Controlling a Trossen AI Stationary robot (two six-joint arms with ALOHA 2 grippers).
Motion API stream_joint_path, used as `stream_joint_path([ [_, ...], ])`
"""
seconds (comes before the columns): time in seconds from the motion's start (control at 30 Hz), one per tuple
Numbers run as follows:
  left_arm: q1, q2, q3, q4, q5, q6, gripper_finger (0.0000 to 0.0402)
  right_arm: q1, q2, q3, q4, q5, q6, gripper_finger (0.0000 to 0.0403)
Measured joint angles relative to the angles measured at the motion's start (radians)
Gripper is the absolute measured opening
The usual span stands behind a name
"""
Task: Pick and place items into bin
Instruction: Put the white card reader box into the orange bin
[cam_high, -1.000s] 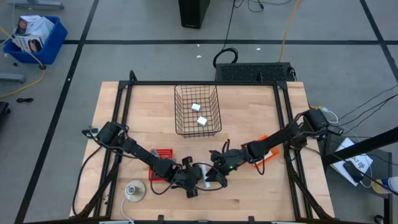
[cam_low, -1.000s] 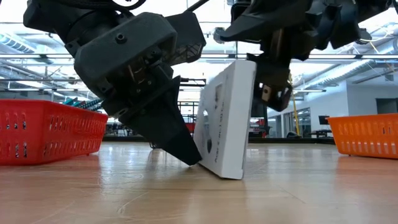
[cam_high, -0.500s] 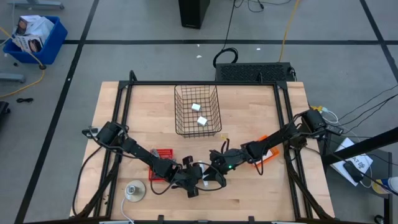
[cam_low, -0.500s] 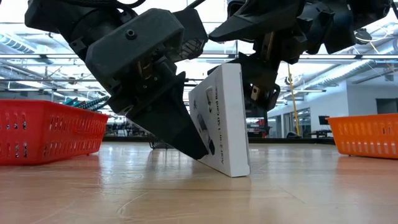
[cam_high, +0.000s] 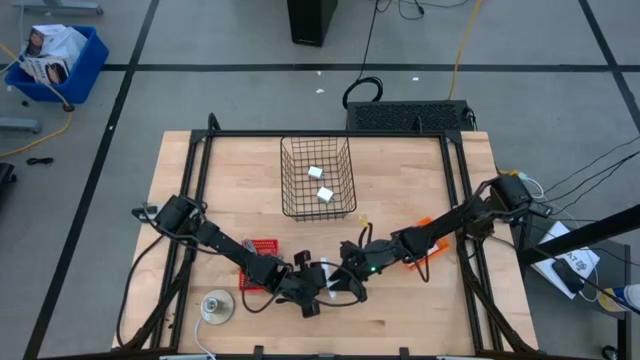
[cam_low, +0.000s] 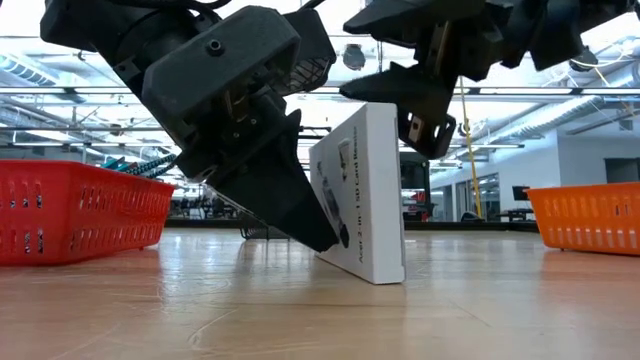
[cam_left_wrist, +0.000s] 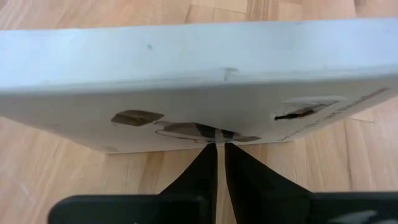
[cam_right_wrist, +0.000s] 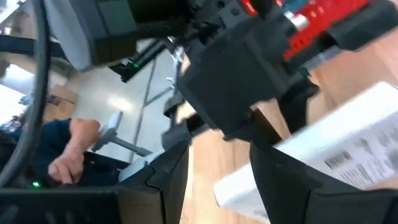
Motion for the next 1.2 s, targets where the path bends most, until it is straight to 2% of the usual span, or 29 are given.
stream_joint_path([
  [0.17,0.000,0.000,0.000,-0.001,0.000,-0.003,0.0035,0.000,-0.057,0.000,-0.114,0.015,0.043,0.0167],
  [0.3,0.000,0.000,0.000,-0.006,0.000,-0.006,0.0035,0.001,-0.102,0.036,-0.336,0.053,0.077,0.0167],
  [0.53,-0.003,0.000,0.000,-0.010,-0.001,-0.012,0.0035,0.037,-0.085,0.259,-0.761,0.214,0.114,0.0167],
  [0.6,-0.013,0.000,0.000,-0.010,-0.032,-0.012,0.0035,0.045,-0.069,0.317,-0.855,0.252,0.131,0.0167],
  [0.73,-0.054,0.000,0.000,-0.025,-0.140,-0.011,0.0035,0.046,-0.023,0.393,-0.898,0.261,0.151,0.0167],
  [0.97,-0.145,-0.011,0.000,-0.122,-0.189,-0.042,0.0035,0.040,0.053,0.428,-0.896,0.236,0.176,0.0167],
  [1.2,-0.203,-0.021,0.000,-0.144,-0.233,-0.076,0.0035,0.026,0.069,0.470,-0.899,0.223,0.187,0.0167],
])
